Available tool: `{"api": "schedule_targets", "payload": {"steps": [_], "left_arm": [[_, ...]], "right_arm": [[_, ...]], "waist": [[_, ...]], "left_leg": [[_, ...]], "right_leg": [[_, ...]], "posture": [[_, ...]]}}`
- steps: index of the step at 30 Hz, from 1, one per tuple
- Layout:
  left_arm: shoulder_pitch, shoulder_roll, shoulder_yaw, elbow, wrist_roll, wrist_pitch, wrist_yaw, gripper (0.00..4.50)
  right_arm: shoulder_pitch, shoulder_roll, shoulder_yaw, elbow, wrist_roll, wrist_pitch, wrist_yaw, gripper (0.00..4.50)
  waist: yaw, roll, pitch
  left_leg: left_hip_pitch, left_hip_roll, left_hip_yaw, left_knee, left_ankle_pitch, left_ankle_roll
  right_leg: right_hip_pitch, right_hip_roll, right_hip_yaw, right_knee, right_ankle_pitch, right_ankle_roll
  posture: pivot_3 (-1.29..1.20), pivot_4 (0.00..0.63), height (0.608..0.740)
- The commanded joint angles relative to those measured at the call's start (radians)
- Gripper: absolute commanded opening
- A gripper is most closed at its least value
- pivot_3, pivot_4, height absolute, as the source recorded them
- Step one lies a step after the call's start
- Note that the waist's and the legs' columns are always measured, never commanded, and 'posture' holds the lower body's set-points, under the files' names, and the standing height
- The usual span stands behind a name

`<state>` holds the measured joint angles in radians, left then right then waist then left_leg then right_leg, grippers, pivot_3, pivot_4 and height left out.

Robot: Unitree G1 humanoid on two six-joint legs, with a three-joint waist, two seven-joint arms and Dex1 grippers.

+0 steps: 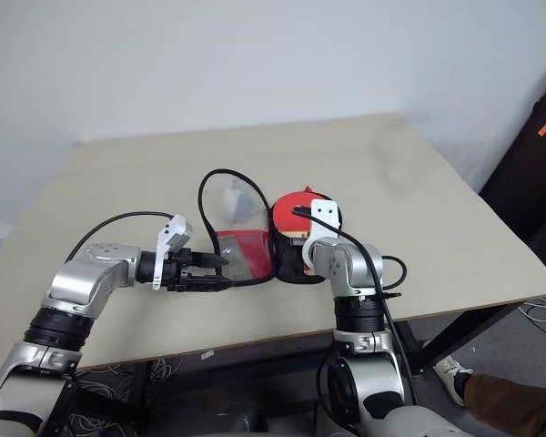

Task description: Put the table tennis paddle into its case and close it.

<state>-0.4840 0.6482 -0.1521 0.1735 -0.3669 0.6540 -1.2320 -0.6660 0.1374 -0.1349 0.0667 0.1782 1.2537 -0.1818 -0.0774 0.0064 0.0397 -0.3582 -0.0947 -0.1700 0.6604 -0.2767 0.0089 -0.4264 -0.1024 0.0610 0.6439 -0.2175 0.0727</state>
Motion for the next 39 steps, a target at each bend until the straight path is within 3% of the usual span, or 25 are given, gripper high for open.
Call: {"api": "schedule_targets", "payload": {"steps": [1, 13, 21, 26, 30, 33, 39], "left_arm": [[-0.032, 0.001, 0.001, -0.005, 0.002, -0.013, -0.008, 3.82], [-0.036, 0.003, 0.001, -0.006, 0.001, -0.012, -0.01, 3.82], [-0.042, -0.002, 0.008, -0.039, -0.014, 0.013, 0.003, 3.82], [-0.08, 0.008, 0.055, -0.005, -0.044, 0.041, -0.003, 3.82], [-0.175, 0.039, 0.115, 0.113, -0.059, 0.035, -0.024, 3.82], [-0.216, 0.058, 0.116, 0.188, -0.043, 0.004, -0.05, 4.47], [-0.308, 0.068, 0.111, 0.362, 0.035, -0.086, -0.014, 4.47]], "right_arm": [[0.005, 0.054, -0.017, -0.046, 0.004, -0.021, -0.02, 1.2], [-0.001, 0.04, -0.014, 0.033, -0.008, -0.097, -0.037, 1.2], [0.004, 0.022, -0.004, 0.027, 0.0, -0.18, -0.02, 3.72], [0.019, -0.038, 0.04, -0.079, 0.016, -0.258, 0.077, 3.72], [0.025, -0.071, -0.019, -0.155, 0.077, -0.321, 0.153, 3.72], [0.022, -0.087, -0.048, -0.151, 0.087, -0.346, 0.157, 3.77], [0.032, -0.114, -0.058, -0.12, 0.07, -0.382, 0.143, 3.77]], "waist": [[0.0, 0.0, 0.0], [0.0, 0.0, 0.0], [0.0, 0.0, 0.0], [0.0, 0.0, 0.0], [0.0, -0.001, 0.0], [0.0, -0.001, 0.0], [0.0, -0.001, 0.0]], "left_leg": [[0.0, 0.0, 0.0, 0.0, 0.0, 0.0], [0.0, 0.0, 0.0, 0.0, 0.0, 0.0], [0.0, 0.0, 0.0, 0.0, 0.0, 0.0], [0.0, 0.0, 0.0, 0.001, 0.0, 0.0], [0.0, 0.0, -0.001, 0.001, 0.0, 0.0], [0.001, 0.0, -0.001, 0.0, 0.0, 0.0], [0.001, 0.0, -0.001, 0.001, 0.0, -0.001]], "right_leg": [[0.0, 0.0, 0.0, 0.0, 0.0, 0.0], [0.0, 0.0, 0.0, 0.0, 0.0, 0.0], [0.0, 0.0, 0.0, 0.0, 0.0, 0.0], [0.0, 0.0, 0.0, 0.0, 0.0, 0.0], [0.001, 0.0, -0.001, 0.0, 0.0, 0.0], [0.001, 0.0, -0.001, 0.0, 0.0, 0.0], [0.001, 0.0, -0.001, 0.0, 0.0, 0.0]], "posture": [[0.0, 0.0, 0.74], [0.0, 0.0, 0.74], [0.0, 0.0, 0.74], [0.0, 0.0, 0.74], [0.0, 0.0, 0.74], [0.0, 0.0, 0.74], [0.0, 0.0, 0.74]]}}
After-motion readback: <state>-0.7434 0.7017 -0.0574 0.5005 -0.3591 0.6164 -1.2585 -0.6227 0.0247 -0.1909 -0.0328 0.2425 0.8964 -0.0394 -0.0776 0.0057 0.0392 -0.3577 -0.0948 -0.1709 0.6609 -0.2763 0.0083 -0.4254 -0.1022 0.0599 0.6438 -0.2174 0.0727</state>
